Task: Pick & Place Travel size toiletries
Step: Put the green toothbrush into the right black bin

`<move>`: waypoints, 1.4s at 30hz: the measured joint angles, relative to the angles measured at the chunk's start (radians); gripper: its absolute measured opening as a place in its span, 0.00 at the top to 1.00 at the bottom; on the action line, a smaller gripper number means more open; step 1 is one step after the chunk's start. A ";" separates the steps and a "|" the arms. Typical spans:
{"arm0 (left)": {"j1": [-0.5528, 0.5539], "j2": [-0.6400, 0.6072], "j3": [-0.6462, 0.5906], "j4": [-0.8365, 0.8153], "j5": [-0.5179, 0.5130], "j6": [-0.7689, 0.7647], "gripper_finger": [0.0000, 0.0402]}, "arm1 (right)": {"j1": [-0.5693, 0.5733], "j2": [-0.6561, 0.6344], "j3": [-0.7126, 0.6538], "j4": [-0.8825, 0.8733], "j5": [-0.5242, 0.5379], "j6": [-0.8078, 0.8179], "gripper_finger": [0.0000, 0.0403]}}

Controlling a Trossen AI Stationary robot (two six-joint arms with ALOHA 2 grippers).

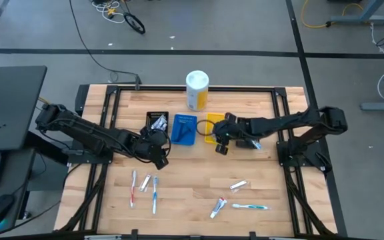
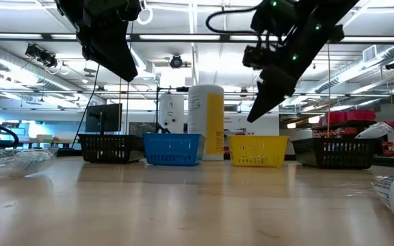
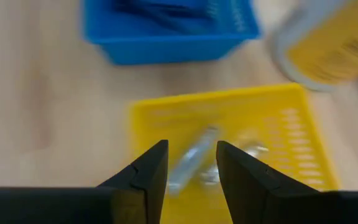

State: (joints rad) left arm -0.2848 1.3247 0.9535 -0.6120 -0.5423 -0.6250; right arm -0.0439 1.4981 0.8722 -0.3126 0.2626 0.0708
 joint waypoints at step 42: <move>0.000 0.000 0.000 0.001 -0.044 -0.014 0.57 | 0.832 0.223 0.004 -0.155 -0.285 0.846 0.65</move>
State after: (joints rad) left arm -0.2847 1.3247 0.9535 -0.6106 -0.5864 -0.6392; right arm 0.7883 1.7211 0.8767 -0.4678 -0.0222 0.9166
